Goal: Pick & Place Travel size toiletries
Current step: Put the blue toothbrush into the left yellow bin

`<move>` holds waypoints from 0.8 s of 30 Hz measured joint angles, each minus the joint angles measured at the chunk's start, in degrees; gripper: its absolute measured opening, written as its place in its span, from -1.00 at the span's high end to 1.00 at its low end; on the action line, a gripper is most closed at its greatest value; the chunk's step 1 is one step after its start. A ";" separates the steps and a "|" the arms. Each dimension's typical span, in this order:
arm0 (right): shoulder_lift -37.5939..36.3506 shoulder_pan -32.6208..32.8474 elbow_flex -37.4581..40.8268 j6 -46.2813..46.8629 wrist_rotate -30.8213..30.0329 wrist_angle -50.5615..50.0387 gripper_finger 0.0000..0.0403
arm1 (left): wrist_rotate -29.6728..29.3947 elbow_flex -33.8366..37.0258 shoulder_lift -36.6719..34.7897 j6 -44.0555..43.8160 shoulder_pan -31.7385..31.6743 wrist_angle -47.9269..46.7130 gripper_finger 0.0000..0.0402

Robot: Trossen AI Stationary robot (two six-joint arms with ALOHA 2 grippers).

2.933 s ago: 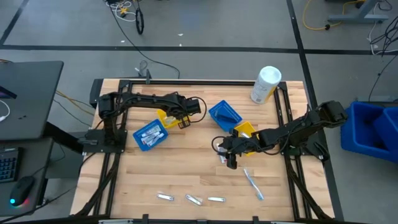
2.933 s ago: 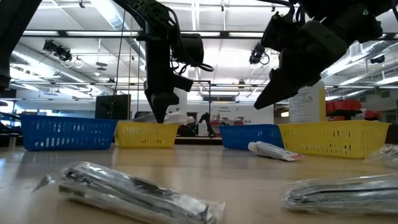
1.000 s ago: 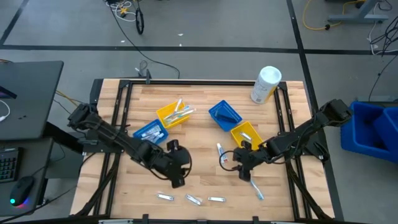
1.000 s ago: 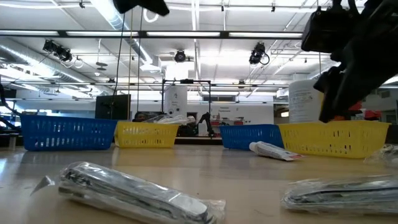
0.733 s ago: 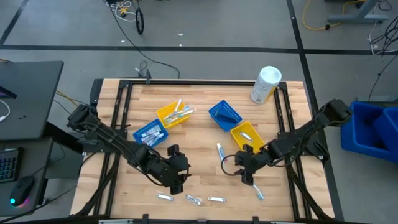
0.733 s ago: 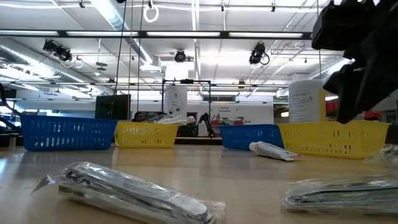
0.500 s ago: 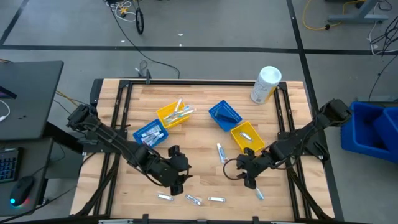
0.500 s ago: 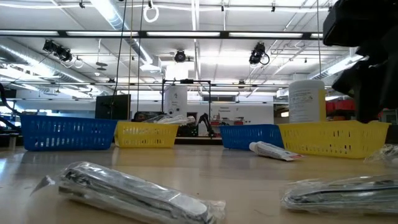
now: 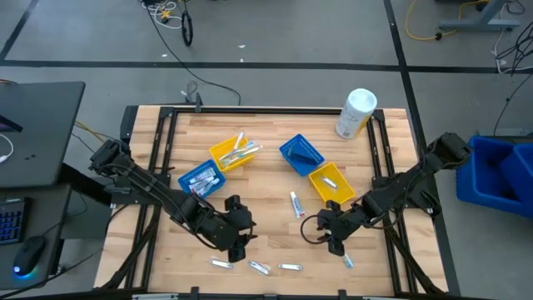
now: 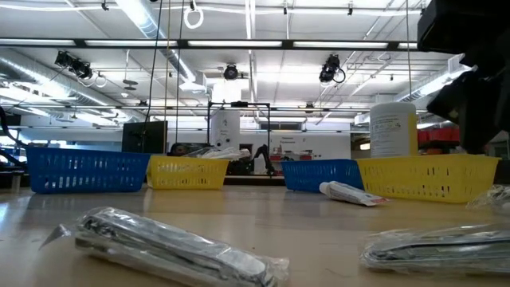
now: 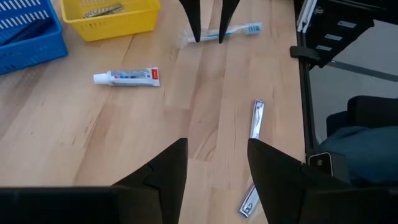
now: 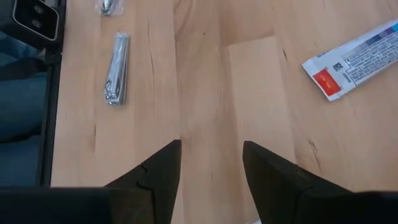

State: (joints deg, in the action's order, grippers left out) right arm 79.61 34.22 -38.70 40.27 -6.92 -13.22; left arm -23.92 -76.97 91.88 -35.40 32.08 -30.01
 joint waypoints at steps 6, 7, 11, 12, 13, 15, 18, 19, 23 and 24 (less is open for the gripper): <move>0.00 0.00 0.00 -0.13 0.00 0.69 0.11 | -0.02 0.00 0.00 0.31 0.00 -0.01 0.13; 0.00 0.00 0.00 -0.13 0.00 0.69 0.11 | -0.01 0.00 0.00 0.33 0.00 -0.01 0.13; 0.00 0.00 0.00 -0.15 0.00 0.73 0.11 | 0.09 0.00 0.00 1.46 0.00 -0.04 0.13; 0.00 0.00 0.00 -0.15 0.00 0.73 0.11 | 0.09 0.00 0.00 2.25 0.02 -0.04 0.13; 0.00 0.00 0.00 -0.16 0.00 0.74 0.10 | 0.11 0.00 0.00 3.08 0.04 -0.02 0.13; 0.00 0.00 0.00 -0.17 -0.02 0.84 0.10 | 0.13 0.00 0.00 4.47 0.04 -0.01 0.13; 0.00 0.00 0.00 -0.20 -0.62 0.89 0.11 | 0.05 0.00 0.00 4.87 0.04 -0.01 0.13; 0.00 0.00 0.00 -0.22 -1.10 0.91 0.11 | -0.17 0.00 0.00 4.90 0.04 -0.01 0.13; 0.00 -0.02 0.00 -0.37 -2.70 1.17 0.08 | -1.07 0.00 0.00 4.72 0.04 -0.01 0.13; 0.00 0.00 0.00 -0.69 -3.24 1.42 0.06 | -1.07 0.00 0.00 4.68 0.04 -0.01 0.13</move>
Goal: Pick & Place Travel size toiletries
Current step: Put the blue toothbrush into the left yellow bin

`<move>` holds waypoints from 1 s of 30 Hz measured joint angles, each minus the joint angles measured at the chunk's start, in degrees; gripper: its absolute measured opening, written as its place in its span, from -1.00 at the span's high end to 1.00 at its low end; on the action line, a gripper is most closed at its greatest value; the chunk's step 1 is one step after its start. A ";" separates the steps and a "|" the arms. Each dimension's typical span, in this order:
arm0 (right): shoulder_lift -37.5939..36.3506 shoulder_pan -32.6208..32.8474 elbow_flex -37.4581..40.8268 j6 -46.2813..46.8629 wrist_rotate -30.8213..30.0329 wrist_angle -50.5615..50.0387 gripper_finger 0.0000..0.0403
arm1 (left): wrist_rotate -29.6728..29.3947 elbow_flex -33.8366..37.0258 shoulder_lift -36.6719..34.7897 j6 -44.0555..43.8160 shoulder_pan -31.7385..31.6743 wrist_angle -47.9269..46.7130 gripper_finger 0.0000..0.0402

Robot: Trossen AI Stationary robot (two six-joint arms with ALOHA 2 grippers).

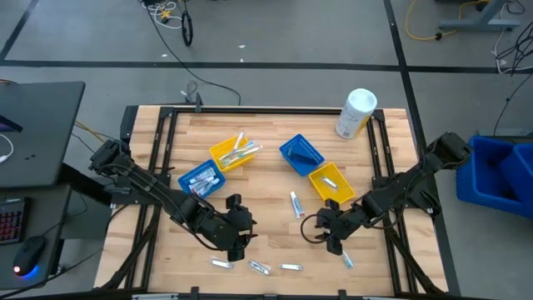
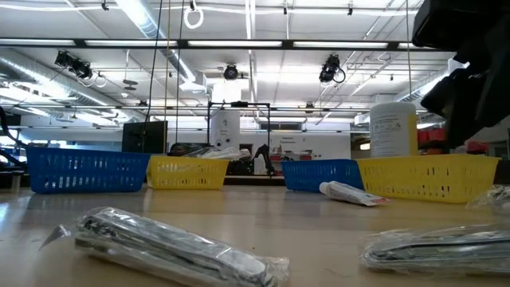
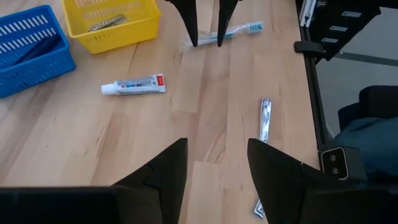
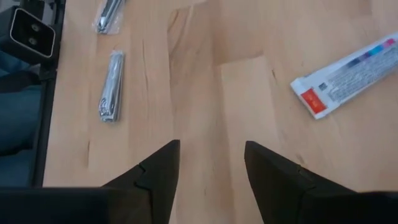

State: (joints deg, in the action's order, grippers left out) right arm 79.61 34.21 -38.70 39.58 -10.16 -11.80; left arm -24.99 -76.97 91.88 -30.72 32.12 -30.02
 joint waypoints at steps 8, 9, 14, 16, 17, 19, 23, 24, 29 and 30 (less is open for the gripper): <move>0.00 0.00 0.00 -3.03 -0.65 1.83 -0.18 | -1.26 0.64 0.01 -0.14 0.53 0.89 0.13; 0.02 0.00 0.00 -3.47 -0.67 1.99 -0.20 | -2.04 1.33 0.00 0.14 0.90 1.80 0.13; 0.02 0.00 0.00 -5.87 -0.72 1.74 -0.28 | -3.32 5.87 0.07 2.46 2.59 8.68 0.13; 0.02 0.00 0.00 -6.58 -0.77 1.74 -0.29 | -2.47 7.63 0.07 1.15 2.98 11.44 0.13; 0.02 0.00 0.00 -6.65 -1.02 1.80 -0.30 | -2.33 8.74 0.07 0.58 3.16 12.97 0.13; 0.02 0.00 0.00 -6.65 -3.07 1.80 -0.30 | -2.44 10.81 0.09 0.11 3.53 14.95 0.13; 0.02 -0.02 0.00 -6.18 -9.51 2.02 -0.26 | -2.27 14.25 0.11 0.93 3.89 19.49 0.13; 0.02 -0.02 0.00 -5.49 -11.30 2.37 -0.25 | -2.16 15.22 0.11 0.74 3.89 20.55 0.13; 0.02 -0.04 -0.02 -5.84 -12.78 5.45 -0.20 | -2.17 17.94 0.11 -2.00 3.89 24.86 0.13; 0.02 -0.02 -0.02 -6.37 -12.78 5.91 -0.19 | -2.21 17.97 0.11 -2.53 3.87 24.73 0.13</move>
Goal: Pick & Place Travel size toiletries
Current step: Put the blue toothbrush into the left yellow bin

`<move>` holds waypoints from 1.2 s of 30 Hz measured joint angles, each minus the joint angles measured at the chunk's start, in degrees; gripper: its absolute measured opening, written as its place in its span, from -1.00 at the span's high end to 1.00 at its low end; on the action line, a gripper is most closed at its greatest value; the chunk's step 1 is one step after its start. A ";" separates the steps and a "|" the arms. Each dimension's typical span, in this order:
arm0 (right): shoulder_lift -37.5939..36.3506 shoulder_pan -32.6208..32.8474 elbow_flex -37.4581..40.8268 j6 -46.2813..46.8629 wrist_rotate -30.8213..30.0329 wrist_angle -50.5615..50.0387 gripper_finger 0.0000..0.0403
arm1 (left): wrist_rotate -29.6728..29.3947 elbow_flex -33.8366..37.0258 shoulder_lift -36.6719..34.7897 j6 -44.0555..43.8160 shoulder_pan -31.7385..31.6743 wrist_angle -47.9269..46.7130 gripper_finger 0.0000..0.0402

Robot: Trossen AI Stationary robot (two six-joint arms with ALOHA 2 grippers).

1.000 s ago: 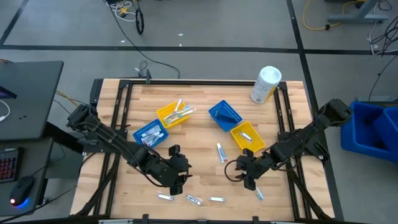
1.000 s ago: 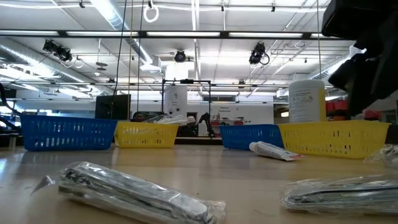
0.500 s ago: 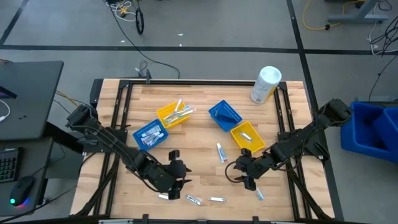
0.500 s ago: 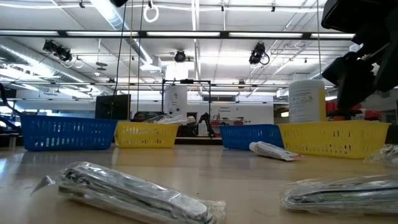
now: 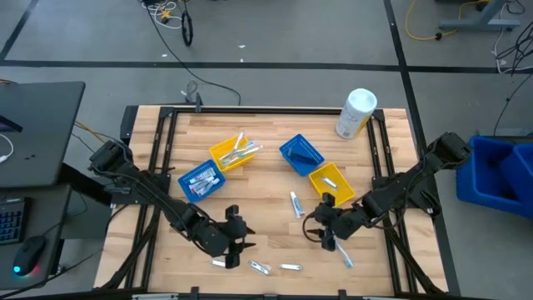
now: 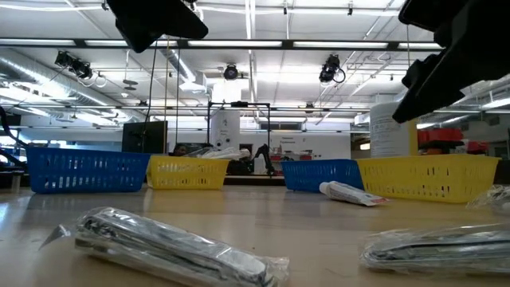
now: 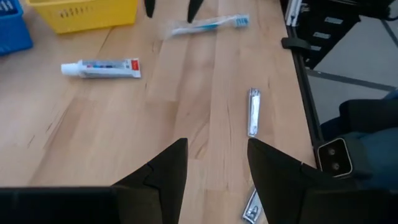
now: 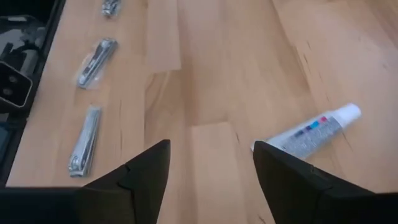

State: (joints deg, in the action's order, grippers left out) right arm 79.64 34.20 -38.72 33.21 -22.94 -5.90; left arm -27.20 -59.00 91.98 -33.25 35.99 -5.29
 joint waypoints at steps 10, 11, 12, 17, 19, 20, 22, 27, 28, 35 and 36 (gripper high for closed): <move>0.00 -0.96 0.00 -3.28 -2.58 1.55 -0.22 | -0.86 0.00 0.00 0.67 0.00 2.23 0.13; 0.00 -1.28 0.00 -3.29 -2.56 1.54 -0.22 | -1.32 0.00 0.00 0.63 0.00 2.25 0.13; 0.00 -1.60 0.00 -3.28 -2.56 1.54 -0.23 | -1.91 0.00 0.00 0.65 0.00 2.32 0.13; 0.00 -2.59 0.00 -3.29 -2.56 1.50 -0.23 | -3.94 0.00 0.00 0.58 -0.02 2.25 0.13; 0.00 -2.91 0.00 -3.31 -2.56 1.49 -0.20 | -5.39 0.00 0.00 -0.21 -0.03 2.22 0.13; 0.00 -3.09 0.00 -3.62 -2.54 1.49 -0.19 | -5.94 0.00 0.00 -0.41 -0.04 2.24 0.13; 0.00 -3.42 0.00 -4.46 -2.54 1.47 -0.17 | -6.25 0.00 0.00 -0.42 -0.04 2.22 0.13; 0.00 -4.11 0.00 -5.11 -2.51 1.47 -0.13 | -6.27 0.00 0.00 -0.42 -0.04 2.21 0.13; 0.00 -4.17 0.00 -5.17 -2.44 1.47 -0.12 | -6.25 0.00 0.00 -0.37 -0.04 2.22 0.13; 0.00 -4.17 0.00 -3.57 -2.32 1.47 -0.19 | -6.63 0.00 0.00 2.18 -0.04 2.19 0.13; 0.00 -4.17 0.00 -2.96 -2.30 1.47 -0.21 | -6.67 0.00 0.00 2.19 -0.04 2.20 0.13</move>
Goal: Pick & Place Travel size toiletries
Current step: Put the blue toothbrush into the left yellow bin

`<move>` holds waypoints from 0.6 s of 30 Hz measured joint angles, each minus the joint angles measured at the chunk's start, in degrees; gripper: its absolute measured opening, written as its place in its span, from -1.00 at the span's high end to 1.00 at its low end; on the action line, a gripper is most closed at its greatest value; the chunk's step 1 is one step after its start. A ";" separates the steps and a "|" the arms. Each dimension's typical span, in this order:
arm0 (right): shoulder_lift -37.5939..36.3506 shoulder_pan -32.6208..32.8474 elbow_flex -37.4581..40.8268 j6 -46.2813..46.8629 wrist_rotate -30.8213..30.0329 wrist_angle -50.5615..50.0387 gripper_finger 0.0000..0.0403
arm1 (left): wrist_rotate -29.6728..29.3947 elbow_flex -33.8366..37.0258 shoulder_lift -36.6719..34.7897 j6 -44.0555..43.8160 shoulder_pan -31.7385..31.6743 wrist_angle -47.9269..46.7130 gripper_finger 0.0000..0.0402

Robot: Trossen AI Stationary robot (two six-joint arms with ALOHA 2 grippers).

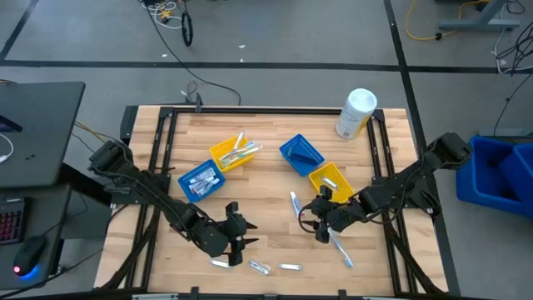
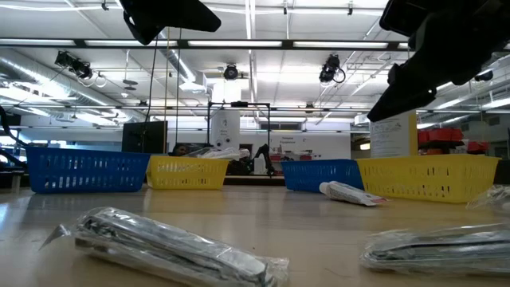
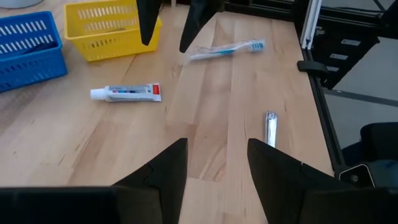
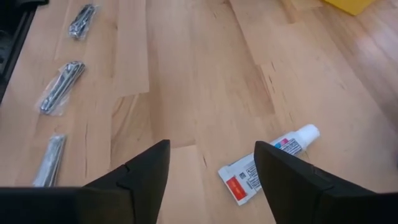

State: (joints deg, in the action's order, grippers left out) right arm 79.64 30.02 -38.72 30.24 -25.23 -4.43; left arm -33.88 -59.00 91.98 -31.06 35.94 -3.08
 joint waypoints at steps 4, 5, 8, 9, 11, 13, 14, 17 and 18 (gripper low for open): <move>0.00 0.00 0.00 0.76 0.11 0.00 -0.28 | -0.04 0.00 0.00 -0.01 -0.04 -0.01 0.13; 0.00 0.00 0.00 0.76 0.11 0.00 -0.30 | -0.04 0.00 0.00 -0.01 -0.04 -0.01 0.13; 0.00 -0.12 0.00 0.76 -0.15 0.00 -0.34 | -0.01 0.00 0.00 -0.01 -0.04 0.01 0.13; 0.00 -0.28 0.00 0.76 -0.15 0.00 -0.35 | -0.01 0.00 0.00 -0.01 -0.04 0.01 0.13; 0.00 -0.51 0.00 0.77 -0.15 0.00 -0.36 | -0.01 0.00 0.00 -0.06 -0.04 0.01 0.13; 0.00 -0.75 0.00 0.74 -0.15 0.17 -0.36 | -0.01 0.00 0.00 -0.18 -0.09 0.04 0.13; 0.00 -0.81 0.00 0.69 -0.15 0.44 -0.37 | -0.01 0.00 0.00 -0.58 -0.09 0.04 0.13; 0.00 -0.81 0.00 0.67 -0.15 0.88 -0.36 | -0.01 0.00 0.00 -2.20 -0.09 0.04 0.13; 0.00 -0.81 0.00 0.74 -0.14 0.97 -0.35 | -0.01 0.00 0.00 -2.56 -0.09 0.05 0.13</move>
State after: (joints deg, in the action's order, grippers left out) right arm 79.64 29.21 -38.72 30.99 -25.38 -3.46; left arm -33.89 -59.00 91.98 -33.62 35.86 -3.04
